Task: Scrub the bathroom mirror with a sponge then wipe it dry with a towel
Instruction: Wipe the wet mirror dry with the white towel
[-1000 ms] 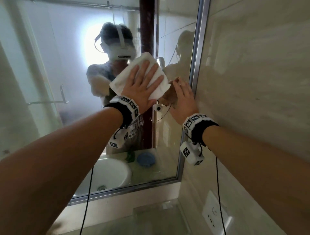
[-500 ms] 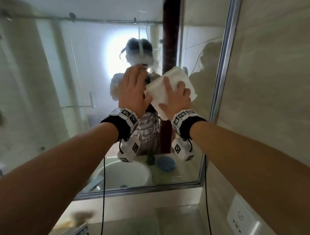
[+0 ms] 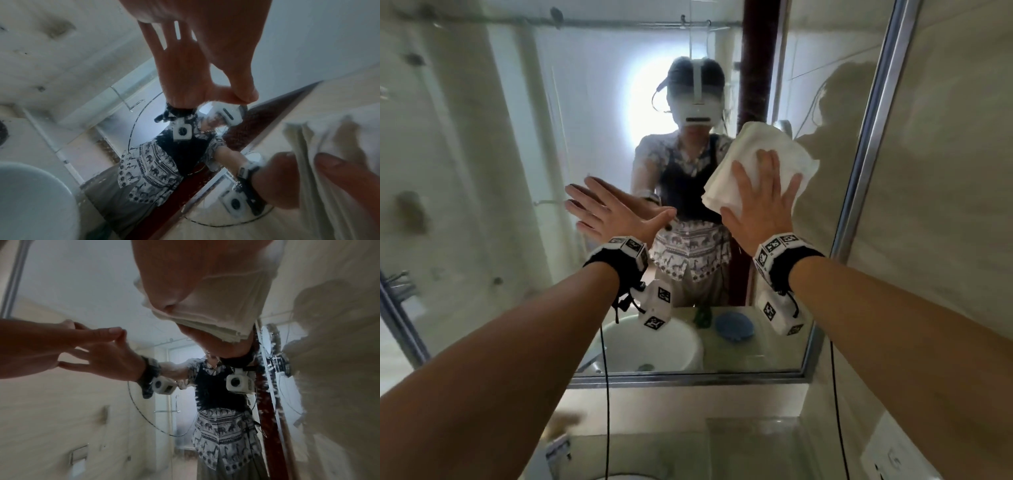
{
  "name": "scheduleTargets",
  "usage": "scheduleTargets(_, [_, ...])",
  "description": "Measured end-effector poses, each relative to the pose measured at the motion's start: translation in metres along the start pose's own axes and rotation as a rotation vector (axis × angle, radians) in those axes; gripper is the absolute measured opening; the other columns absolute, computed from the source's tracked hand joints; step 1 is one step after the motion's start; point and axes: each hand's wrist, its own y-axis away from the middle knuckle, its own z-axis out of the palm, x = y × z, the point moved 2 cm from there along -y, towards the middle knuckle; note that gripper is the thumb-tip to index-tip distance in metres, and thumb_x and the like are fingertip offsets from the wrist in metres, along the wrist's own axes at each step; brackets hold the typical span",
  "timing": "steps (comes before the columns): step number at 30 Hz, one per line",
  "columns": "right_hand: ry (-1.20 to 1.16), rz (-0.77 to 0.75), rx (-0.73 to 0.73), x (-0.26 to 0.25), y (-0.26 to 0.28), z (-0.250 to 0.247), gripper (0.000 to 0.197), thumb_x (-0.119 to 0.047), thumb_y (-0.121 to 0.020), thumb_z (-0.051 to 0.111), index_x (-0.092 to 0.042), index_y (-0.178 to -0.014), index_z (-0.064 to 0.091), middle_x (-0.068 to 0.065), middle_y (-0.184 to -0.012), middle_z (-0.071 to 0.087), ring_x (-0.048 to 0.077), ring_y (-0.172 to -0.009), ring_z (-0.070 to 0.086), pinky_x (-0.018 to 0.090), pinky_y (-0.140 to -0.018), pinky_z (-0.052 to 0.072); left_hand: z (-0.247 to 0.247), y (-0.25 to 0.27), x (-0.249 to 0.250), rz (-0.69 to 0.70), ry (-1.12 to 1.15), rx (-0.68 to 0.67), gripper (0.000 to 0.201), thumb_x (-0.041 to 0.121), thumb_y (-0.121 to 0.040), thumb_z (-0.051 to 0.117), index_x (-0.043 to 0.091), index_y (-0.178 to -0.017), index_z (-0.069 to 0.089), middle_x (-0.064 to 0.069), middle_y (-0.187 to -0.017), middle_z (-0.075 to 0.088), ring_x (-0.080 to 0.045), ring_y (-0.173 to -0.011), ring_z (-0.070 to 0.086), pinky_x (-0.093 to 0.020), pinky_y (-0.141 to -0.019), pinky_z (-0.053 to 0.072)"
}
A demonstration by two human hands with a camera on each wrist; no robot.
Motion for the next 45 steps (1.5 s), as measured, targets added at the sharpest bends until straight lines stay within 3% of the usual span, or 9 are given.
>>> scheduleTargets(7, [-0.009,0.085,0.060,0.044,-0.006,-0.006,0.077,-0.059,-0.082,0.045,-0.027,-0.149,0.024,0.016,-0.162,0.001,0.032,-0.149,-0.001,0.068,-0.112,0.005,0.008,-0.005,-0.001,-0.002,-0.042,0.077,0.159,0.096,-0.040,0.056,0.011,-0.155,-0.012,-0.022,-0.161,-0.015,-0.043,-0.149,-0.010,-0.057,-0.119,0.005])
scheduleTargets(12, [-0.014,0.179,0.160,0.067,0.007,0.002,0.070,-0.057,-0.080,0.050,-0.022,-0.140,0.037,0.016,-0.159,0.014,0.033,-0.148,0.009,0.067,-0.111,0.009,0.010,-0.005,-0.004,0.022,-0.068,0.075,0.159,0.101,-0.040,0.050,0.012,-0.154,-0.014,-0.023,-0.161,-0.015,-0.043,-0.148,-0.010,-0.059,-0.119,0.007])
scheduleTargets(18, [-0.052,0.286,0.237,0.050,0.054,0.036,0.065,-0.050,-0.081,0.054,-0.021,-0.135,0.031,0.022,-0.154,0.026,0.037,-0.145,0.019,0.067,-0.111,0.012,0.010,-0.002,-0.006,0.031,-0.054,0.066,0.154,0.098,-0.045,0.053,0.012,-0.155,-0.011,-0.024,-0.161,-0.014,-0.045,-0.148,-0.009,-0.060,-0.119,0.008])
scheduleTargets(23, [-0.122,0.324,0.104,0.044,0.116,0.072,0.069,-0.051,-0.083,0.058,-0.019,-0.136,0.029,0.023,-0.154,0.020,0.038,-0.146,0.015,0.069,-0.110,0.013,0.010,0.003,-0.011,0.058,-0.026,0.050,0.149,0.099,-0.050,0.050,0.013,-0.156,-0.011,-0.022,-0.161,-0.014,-0.043,-0.148,-0.011,-0.058,-0.120,0.005])
scheduleTargets(27, [-0.139,0.300,-0.010,0.052,0.146,0.084,0.065,-0.051,-0.081,0.050,-0.019,-0.136,0.033,0.019,-0.155,0.016,0.036,-0.147,0.010,0.070,-0.108,0.015,0.010,0.013,-0.041,0.139,-0.027,0.085,0.137,0.083,-0.062,0.064,0.012,-0.157,-0.003,-0.018,-0.163,-0.010,-0.038,-0.150,-0.005,-0.053,-0.122,0.008])
scheduleTargets(33, [-0.279,0.379,0.016,0.050,0.150,0.078,0.073,-0.056,-0.075,0.059,-0.021,-0.137,0.039,0.012,-0.155,0.018,0.032,-0.145,0.015,0.063,-0.114,0.011,0.024,0.038,-0.101,-0.099,0.011,-0.009,0.148,0.077,-0.053,0.075,0.013,-0.157,-0.007,-0.020,-0.162,-0.013,-0.040,-0.150,-0.007,-0.055,-0.121,0.004])
scheduleTargets(36, [-0.425,0.419,0.052,0.048,0.147,0.072,0.074,-0.057,-0.070,0.058,-0.018,-0.132,0.047,0.012,-0.150,0.026,0.033,-0.141,0.023,0.064,-0.111,0.016,0.034,0.039,-0.105,-0.101,0.006,-0.050,0.154,0.080,-0.048,0.075,0.012,-0.156,-0.011,-0.023,-0.161,-0.016,-0.042,-0.149,-0.010,-0.057,-0.120,0.004])
scheduleTargets(41, [-0.448,0.354,-0.076,0.058,0.150,0.066,0.085,-0.075,-0.065,0.061,-0.029,-0.133,0.040,0.003,-0.149,0.017,0.026,-0.138,0.018,0.057,-0.113,0.021,0.040,0.042,-0.100,-0.116,-0.018,-0.041,0.158,0.084,-0.043,0.072,0.010,-0.156,-0.012,-0.024,-0.161,-0.015,-0.041,-0.149,-0.011,-0.057,-0.118,0.006])
scheduleTargets(45, [-0.503,0.519,0.100,0.061,0.144,0.070,0.094,-0.068,-0.072,0.067,-0.018,-0.143,0.031,0.006,-0.147,0.027,0.026,-0.133,0.029,0.050,-0.109,0.032,0.041,0.044,-0.099,-0.104,-0.048,-0.027,0.160,0.085,-0.041,0.072,0.010,-0.156,-0.011,-0.025,-0.160,-0.015,-0.042,-0.149,-0.011,-0.058,-0.118,0.010])
